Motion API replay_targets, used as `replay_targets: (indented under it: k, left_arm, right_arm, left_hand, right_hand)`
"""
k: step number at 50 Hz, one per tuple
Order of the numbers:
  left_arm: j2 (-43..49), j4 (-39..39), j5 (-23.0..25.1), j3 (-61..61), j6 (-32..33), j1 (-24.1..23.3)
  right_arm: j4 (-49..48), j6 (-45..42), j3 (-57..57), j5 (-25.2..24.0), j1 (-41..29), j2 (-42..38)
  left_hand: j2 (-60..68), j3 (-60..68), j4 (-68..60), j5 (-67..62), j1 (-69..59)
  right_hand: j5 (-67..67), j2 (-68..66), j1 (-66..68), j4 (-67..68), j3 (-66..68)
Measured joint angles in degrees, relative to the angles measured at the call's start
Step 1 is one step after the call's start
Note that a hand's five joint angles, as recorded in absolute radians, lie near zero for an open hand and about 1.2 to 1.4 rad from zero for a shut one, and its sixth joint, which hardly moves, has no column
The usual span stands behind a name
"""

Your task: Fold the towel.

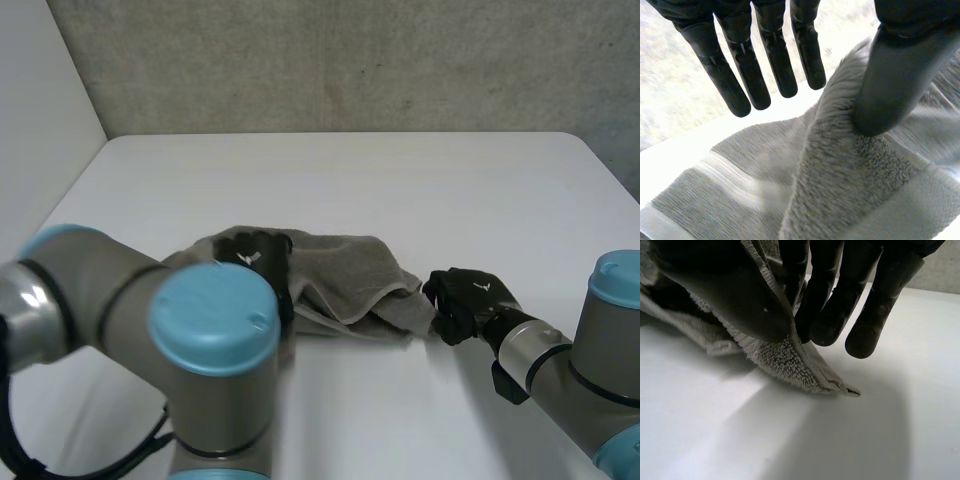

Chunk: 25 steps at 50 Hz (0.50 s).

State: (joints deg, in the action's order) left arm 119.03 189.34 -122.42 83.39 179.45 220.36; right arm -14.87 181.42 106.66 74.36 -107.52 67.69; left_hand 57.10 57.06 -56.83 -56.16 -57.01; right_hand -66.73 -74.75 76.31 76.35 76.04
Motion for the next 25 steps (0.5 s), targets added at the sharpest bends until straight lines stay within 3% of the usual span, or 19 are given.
replay_targets:
  k: [10,20,25]
  left_arm:
    - [-8.34,-0.03,2.41,3.43,0.25,3.99]
    - [-8.79,0.15,12.66,8.74,0.12,9.67]
    - [-5.69,0.01,15.32,9.87,-0.05,9.96]
  right_arm:
    - [0.4,0.04,-0.64,-0.41,2.02,7.4]
    - [0.83,0.86,0.42,-2.36,5.04,13.24]
    - [0.82,1.13,1.66,-3.8,5.07,12.34]
  left_hand:
    - [2.66,2.57,-2.52,-3.05,-2.41]
    - [2.3,2.26,-2.38,-2.94,-2.28]
    - [-22.15,-22.31,22.23,21.54,23.02]
  right_hand:
    - [0.0,0.0,0.0,0.0,0.11]
    - [0.0,0.0,0.0,0.01,0.11]
    - [0.0,-0.38,0.0,0.01,0.11]
